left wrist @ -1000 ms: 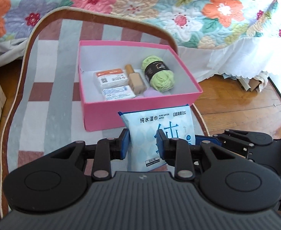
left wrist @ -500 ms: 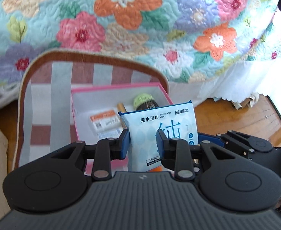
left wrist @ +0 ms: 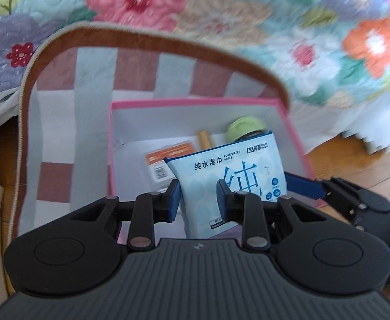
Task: Organize objects
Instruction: 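Lift the wet-wipes pack with both grippers and lower it into the pink box, then open both grippers and withdraw from the pink box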
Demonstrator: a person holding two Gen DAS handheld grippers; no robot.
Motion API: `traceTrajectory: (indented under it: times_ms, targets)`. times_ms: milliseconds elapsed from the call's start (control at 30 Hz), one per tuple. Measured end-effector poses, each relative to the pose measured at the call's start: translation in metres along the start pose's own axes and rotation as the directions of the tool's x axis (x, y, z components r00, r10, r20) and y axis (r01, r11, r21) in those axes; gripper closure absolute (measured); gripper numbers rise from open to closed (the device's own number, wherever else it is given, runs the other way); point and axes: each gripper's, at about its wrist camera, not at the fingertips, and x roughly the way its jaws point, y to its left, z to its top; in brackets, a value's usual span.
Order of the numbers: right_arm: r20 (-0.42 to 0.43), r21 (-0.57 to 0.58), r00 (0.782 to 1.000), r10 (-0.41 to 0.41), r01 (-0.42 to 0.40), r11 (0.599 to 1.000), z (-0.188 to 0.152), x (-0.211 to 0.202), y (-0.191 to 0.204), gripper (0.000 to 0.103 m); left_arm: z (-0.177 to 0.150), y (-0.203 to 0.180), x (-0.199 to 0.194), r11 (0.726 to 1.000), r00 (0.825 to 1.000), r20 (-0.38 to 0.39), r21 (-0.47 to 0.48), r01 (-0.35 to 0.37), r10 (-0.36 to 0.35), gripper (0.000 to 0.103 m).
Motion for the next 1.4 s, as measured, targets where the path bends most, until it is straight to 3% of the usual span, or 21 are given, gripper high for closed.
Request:
traceTrajectory:
  times_ms: [400, 533, 633, 767, 967, 1267, 1400]
  targets:
    - [-0.099, 0.137, 0.992, 0.073, -0.059, 0.989, -0.031, 0.05, -0.032, 0.029, -0.013, 0.0, 0.057, 0.996, 0.989, -0.122, -0.016, -0.088, 0.085, 0.076]
    - [-0.134, 0.151, 0.987, 0.085, -0.064, 0.986, -0.038, 0.058, -0.036, 0.031, -0.018, -0.008, 0.065, 0.986, 0.979, -0.118, 0.024, -0.165, 0.166, 0.076]
    - [-0.128, 0.161, 0.987, 0.097, -0.076, 0.984, -0.04, 0.06, -0.039, 0.032, -0.018, -0.011, 0.063, 0.975, 0.974, -0.058, 0.045, -0.218, 0.22, 0.069]
    - [-0.102, 0.148, 0.994, 0.038, -0.022, 0.989, -0.033, 0.041, -0.043, 0.031, -0.014, -0.018, 0.037, 0.978, 0.98, -0.019, 0.065, -0.196, 0.198, 0.062]
    - [-0.112, 0.098, 0.993, 0.041, -0.03, 0.995, -0.006, -0.015, -0.042, 0.031, -0.008, -0.035, -0.023, 0.979, 0.988, 0.002, 0.135, -0.154, 0.155, 0.053]
    - [-0.174, -0.13, 0.984, 0.028, -0.051, 0.99, 0.014, -0.098, -0.007, 0.03, -0.02, -0.053, -0.104, 0.978, 0.998, -0.059, 0.207, -0.008, 0.021, 0.048]
    - [-0.192, -0.264, 0.981, 0.008, -0.059, 0.963, 0.003, -0.124, 0.014, 0.028, -0.031, -0.055, -0.132, 0.973, 0.998, -0.052, 0.231, -0.009, 0.021, 0.043]
